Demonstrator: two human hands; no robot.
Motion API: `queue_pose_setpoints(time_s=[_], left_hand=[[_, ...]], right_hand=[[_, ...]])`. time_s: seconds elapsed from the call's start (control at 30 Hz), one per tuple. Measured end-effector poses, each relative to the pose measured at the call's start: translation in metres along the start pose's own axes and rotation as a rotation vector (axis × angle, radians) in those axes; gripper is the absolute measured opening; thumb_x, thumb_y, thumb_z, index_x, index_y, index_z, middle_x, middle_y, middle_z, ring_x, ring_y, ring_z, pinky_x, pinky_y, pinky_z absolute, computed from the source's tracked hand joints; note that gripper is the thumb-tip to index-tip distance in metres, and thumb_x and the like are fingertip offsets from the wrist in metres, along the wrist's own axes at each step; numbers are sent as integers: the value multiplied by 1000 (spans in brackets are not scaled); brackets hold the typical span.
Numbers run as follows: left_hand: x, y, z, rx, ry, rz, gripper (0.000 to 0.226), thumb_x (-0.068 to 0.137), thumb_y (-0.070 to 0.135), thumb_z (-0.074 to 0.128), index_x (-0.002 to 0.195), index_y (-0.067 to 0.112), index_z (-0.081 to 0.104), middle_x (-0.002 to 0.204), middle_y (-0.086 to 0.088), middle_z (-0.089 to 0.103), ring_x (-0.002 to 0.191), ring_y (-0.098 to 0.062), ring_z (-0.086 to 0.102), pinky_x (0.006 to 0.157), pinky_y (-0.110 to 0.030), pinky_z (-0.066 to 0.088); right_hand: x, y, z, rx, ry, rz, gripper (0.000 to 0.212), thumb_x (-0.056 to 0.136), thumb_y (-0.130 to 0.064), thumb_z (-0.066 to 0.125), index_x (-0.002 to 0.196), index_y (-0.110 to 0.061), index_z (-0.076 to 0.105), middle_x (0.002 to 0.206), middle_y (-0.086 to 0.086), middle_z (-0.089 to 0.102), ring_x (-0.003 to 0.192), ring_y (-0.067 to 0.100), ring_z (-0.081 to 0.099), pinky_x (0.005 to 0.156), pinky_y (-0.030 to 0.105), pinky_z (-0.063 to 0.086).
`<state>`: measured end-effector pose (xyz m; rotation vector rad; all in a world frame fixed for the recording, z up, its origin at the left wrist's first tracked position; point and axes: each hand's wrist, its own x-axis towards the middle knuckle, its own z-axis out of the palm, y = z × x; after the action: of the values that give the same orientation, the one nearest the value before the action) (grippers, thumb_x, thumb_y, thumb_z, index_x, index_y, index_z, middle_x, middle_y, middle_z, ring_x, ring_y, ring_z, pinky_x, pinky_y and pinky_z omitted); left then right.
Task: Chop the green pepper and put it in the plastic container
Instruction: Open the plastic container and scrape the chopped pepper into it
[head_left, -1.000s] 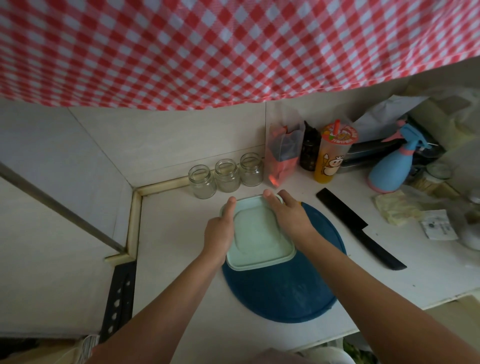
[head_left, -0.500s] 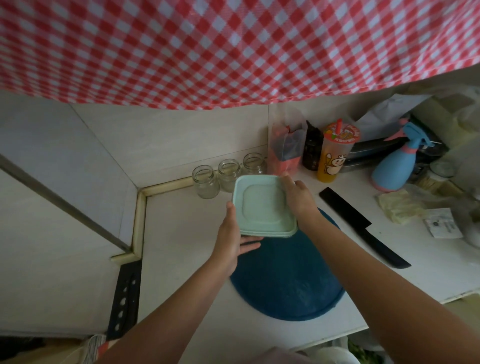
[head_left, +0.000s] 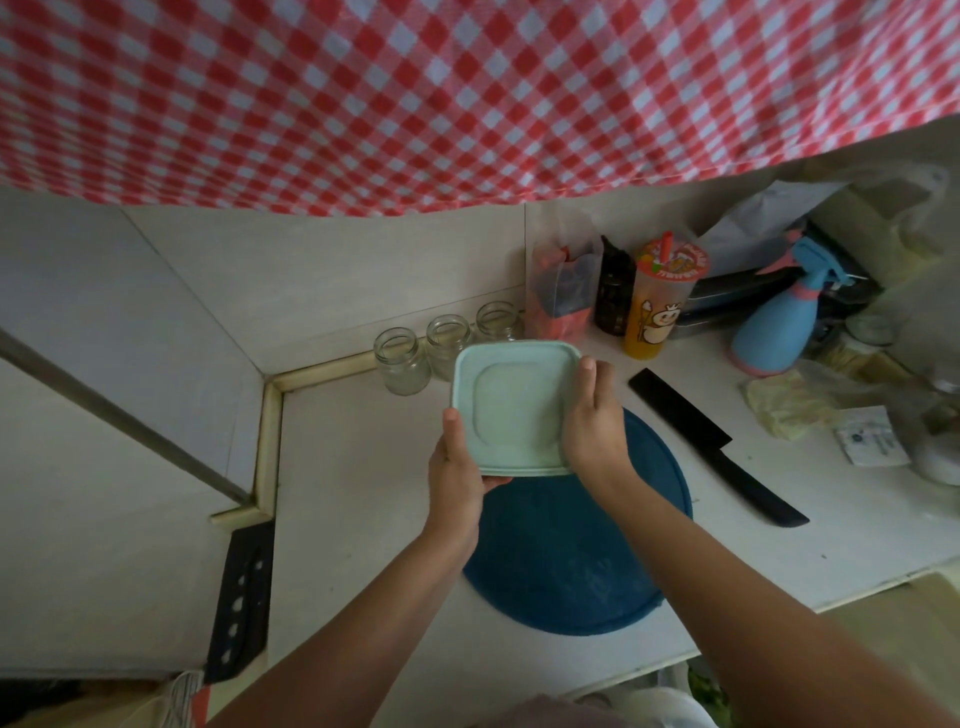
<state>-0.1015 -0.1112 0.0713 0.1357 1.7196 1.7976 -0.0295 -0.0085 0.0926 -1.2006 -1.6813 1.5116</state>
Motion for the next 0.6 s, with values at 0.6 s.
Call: queue_pose_setpoints(time_s=[0.6], left_hand=[[-3,-8,-19,291,-44,185,40,98,47,25,97,29,61,94,0,70,83,-13,68,65,-32,58]], right_hand=[[34,-15,-4,-137,-81,258,60,96,-59,23,97,-10,57,111,21,62,88,26,56,83,37,44]])
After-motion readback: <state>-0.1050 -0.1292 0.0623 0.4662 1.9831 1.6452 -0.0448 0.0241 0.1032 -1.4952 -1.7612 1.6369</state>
